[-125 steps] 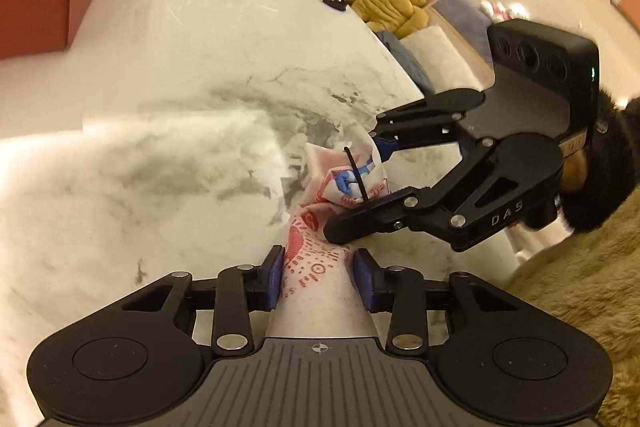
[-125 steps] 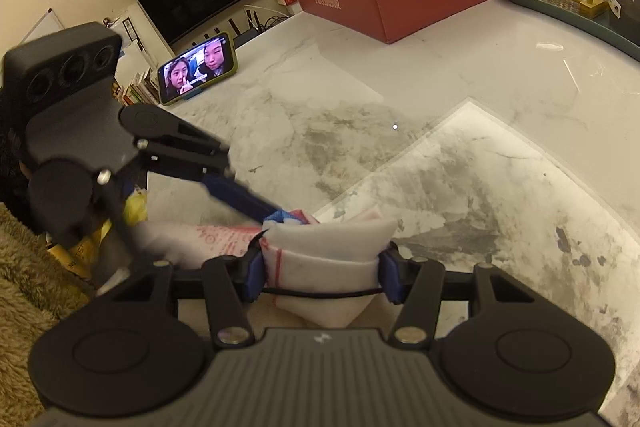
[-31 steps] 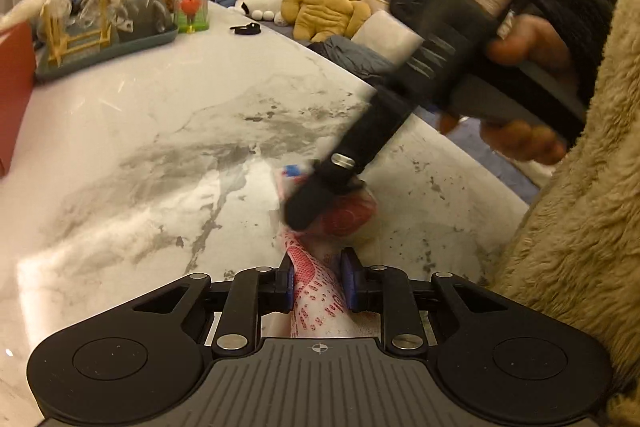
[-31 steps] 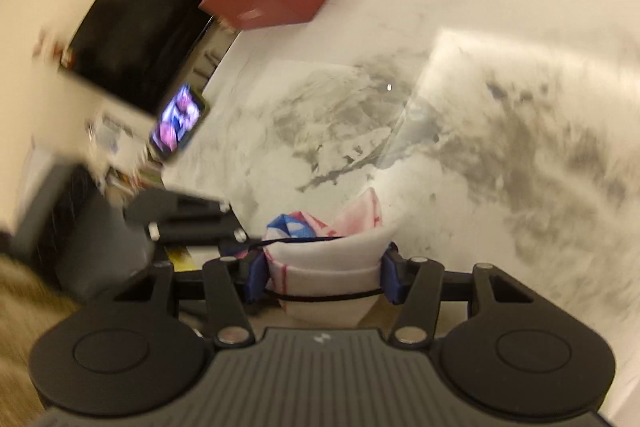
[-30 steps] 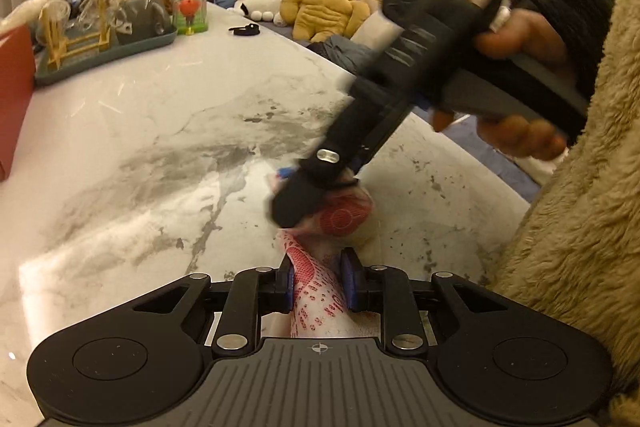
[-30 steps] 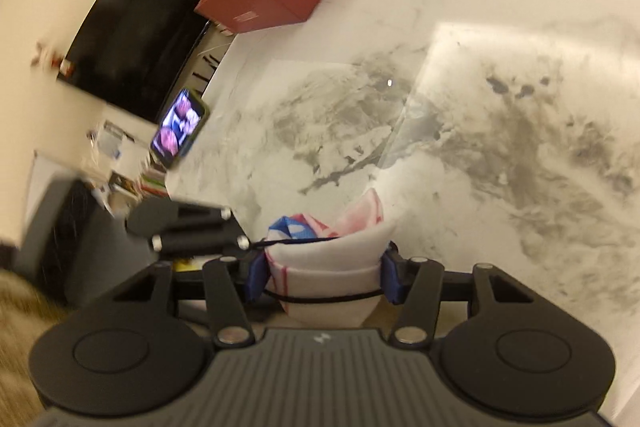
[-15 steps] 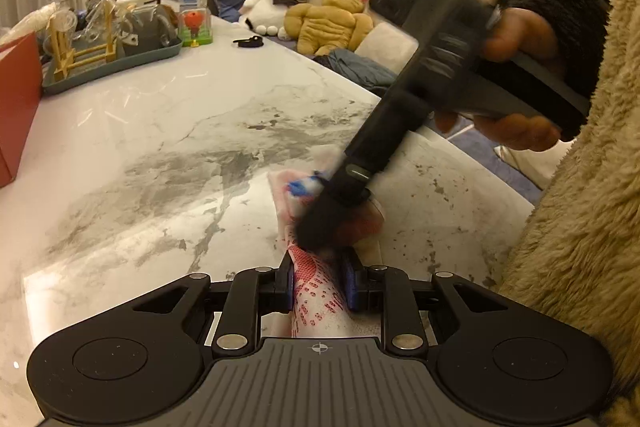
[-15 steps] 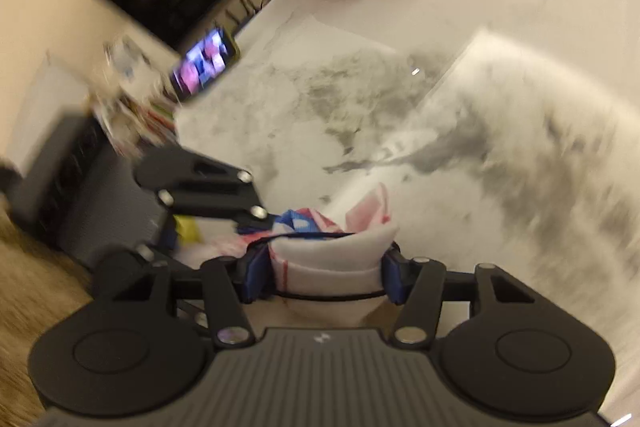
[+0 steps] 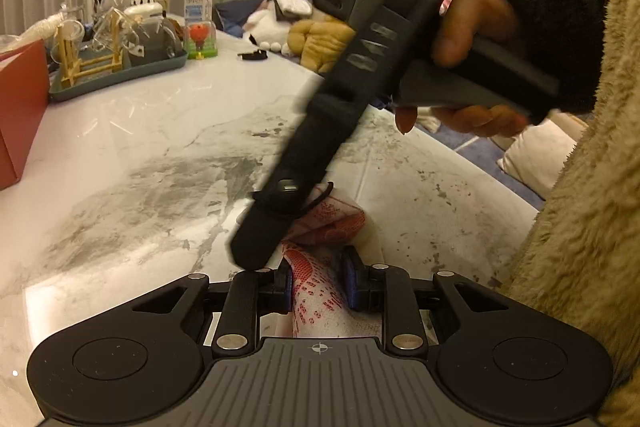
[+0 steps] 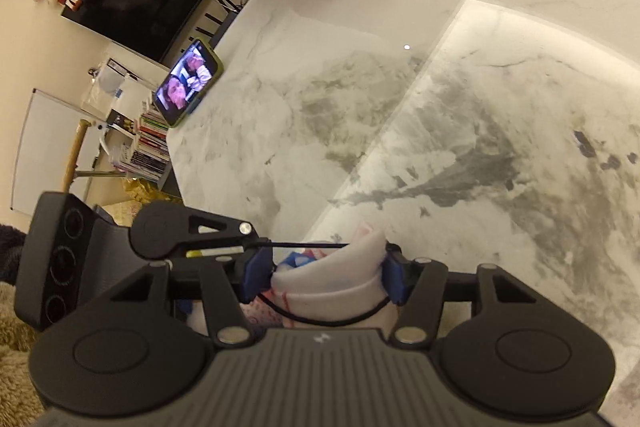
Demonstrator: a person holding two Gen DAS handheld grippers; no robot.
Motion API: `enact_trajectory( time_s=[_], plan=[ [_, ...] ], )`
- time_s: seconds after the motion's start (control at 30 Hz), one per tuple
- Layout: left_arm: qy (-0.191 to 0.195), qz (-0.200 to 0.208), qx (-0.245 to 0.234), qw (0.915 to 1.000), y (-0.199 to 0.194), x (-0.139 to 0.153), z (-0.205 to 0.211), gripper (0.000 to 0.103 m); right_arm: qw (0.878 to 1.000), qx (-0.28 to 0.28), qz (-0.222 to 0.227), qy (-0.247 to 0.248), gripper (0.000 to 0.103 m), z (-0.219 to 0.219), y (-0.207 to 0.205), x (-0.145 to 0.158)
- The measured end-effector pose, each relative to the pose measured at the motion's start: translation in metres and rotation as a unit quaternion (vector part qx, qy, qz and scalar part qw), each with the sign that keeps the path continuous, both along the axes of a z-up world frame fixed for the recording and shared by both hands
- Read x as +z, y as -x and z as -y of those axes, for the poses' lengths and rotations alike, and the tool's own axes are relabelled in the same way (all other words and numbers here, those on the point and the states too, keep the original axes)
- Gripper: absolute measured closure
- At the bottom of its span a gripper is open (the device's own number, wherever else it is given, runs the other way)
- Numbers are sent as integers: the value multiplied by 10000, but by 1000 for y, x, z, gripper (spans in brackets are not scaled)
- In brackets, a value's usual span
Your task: Fold shopping bag
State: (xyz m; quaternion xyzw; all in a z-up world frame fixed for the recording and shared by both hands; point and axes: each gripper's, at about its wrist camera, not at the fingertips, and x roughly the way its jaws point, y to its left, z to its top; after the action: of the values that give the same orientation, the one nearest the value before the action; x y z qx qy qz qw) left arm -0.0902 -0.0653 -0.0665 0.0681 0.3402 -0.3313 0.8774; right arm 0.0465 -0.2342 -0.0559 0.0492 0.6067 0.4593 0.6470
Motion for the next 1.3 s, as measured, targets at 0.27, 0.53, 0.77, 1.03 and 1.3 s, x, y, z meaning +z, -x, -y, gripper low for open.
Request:
enact_trajectory(
  time_s=[0.27,0.53,0.77,1.03,1.3],
  plan=[
    [-28,197,-252,9995,1,-3,0,78,9534,2867,820,-453,46,-6,-8,6],
    [121,-24,-461,9989,-8,-2,-6,77,8683,4804,1114,-540,46,-29,-11,18],
    [113,-181,-662,9976,-17,-1,-6,78,7674,6147,1564,-936,46,-33,7,28],
    [1,1,-591,9983,-11,-2,-1,78,5422,7627,3299,-1242,44,-7,58,36],
    [152,2,-234,9996,-6,-4,-1,77,6581,6835,3109,-562,35,-5,81,40]
  ],
)
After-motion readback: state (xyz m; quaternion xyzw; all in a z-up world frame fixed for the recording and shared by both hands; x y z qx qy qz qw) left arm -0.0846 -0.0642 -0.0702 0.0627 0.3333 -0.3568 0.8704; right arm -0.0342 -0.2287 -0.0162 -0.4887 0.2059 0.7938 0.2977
